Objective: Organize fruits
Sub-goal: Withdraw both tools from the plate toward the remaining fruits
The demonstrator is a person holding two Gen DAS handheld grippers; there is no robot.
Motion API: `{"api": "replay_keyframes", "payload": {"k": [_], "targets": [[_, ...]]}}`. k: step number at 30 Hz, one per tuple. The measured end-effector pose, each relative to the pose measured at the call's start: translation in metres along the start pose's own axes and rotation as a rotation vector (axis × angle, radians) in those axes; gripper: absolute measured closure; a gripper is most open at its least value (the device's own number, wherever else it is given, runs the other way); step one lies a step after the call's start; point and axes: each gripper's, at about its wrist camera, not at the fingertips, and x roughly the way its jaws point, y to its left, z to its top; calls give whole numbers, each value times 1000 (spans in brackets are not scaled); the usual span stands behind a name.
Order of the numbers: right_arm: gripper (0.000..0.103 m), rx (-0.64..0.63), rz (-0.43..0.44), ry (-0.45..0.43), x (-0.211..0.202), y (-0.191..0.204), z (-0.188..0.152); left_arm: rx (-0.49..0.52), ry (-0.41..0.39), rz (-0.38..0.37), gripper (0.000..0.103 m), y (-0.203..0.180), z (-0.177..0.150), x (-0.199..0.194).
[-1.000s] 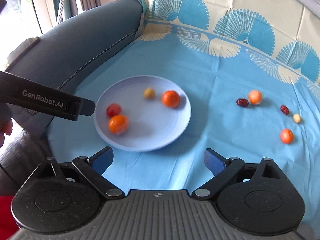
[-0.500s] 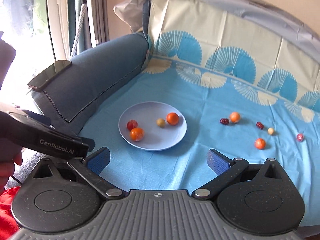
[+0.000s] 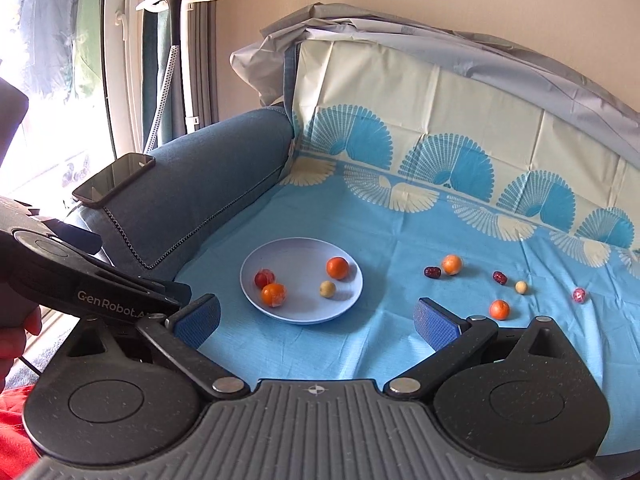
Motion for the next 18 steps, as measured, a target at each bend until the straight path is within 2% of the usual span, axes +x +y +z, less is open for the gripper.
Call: {"api": "replay_keyframes", "payload": {"k": [18], "targets": [[1,27,-6,17,4,-1,-5,12,21,-7,0,-1,-1,7]]}}
